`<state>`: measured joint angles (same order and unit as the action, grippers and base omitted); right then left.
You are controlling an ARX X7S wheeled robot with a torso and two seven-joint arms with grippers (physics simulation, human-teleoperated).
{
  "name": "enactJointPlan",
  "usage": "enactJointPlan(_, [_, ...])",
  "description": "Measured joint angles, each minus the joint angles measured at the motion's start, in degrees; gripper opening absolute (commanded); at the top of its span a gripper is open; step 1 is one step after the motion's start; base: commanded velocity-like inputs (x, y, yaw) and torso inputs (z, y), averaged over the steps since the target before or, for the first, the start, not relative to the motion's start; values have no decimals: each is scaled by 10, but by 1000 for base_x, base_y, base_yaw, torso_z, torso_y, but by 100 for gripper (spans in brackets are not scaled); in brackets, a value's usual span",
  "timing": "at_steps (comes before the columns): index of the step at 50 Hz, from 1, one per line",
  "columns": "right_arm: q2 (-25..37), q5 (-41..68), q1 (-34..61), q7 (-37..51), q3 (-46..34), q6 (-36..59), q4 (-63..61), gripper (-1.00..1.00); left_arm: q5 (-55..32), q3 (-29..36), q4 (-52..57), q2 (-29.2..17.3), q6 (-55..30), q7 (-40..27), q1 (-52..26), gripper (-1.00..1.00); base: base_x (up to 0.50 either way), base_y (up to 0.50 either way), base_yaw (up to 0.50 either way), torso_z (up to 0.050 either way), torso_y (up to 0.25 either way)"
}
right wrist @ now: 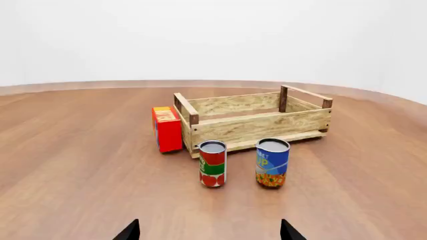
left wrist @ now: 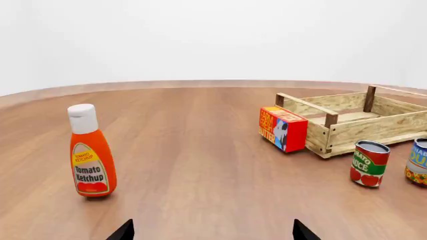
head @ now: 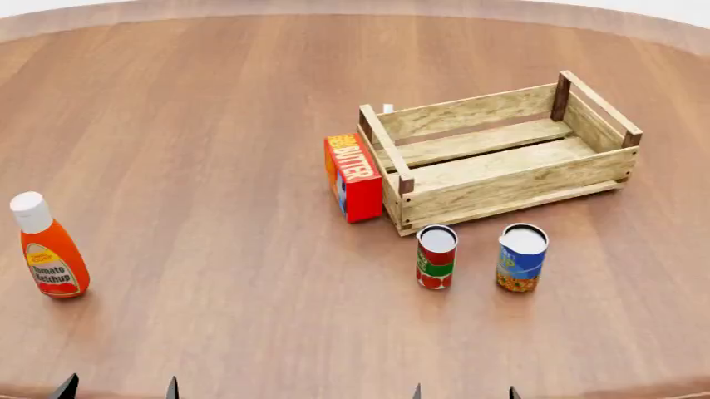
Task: Pick up the tomato sauce, and put it in the wooden tray.
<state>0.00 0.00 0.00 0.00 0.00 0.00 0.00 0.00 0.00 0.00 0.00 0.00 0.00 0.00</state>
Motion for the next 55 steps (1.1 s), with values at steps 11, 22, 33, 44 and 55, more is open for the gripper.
enactJointPlan(11, [13, 14, 1, 19, -16, -2, 2, 100, -9, 15, -1, -12, -2, -17, -1, 100, 0, 0, 0, 0, 0])
enactJointPlan(22, [27, 32, -7, 32, -30, 1, -11, 100, -25, 30, 1, -25, 0, -30, 1, 100, 0, 0, 0, 0, 0])
enactJointPlan(33, [40, 49, -14, 39, -41, 7, -25, 100, -36, 42, 3, -36, -2, -42, 2, 100, 298, 40, 0, 0, 0])
enactJointPlan(44, [49, 60, -11, 45, -50, 9, -27, 100, -45, 52, 3, -44, -2, -52, 0, 100, 500, 69, 0, 0, 0])
enactJointPlan(55, [56, 68, -7, 52, -59, 8, -23, 100, -53, 60, 1, -51, -1, -60, -3, 100, 500, 69, 0, 0, 0])
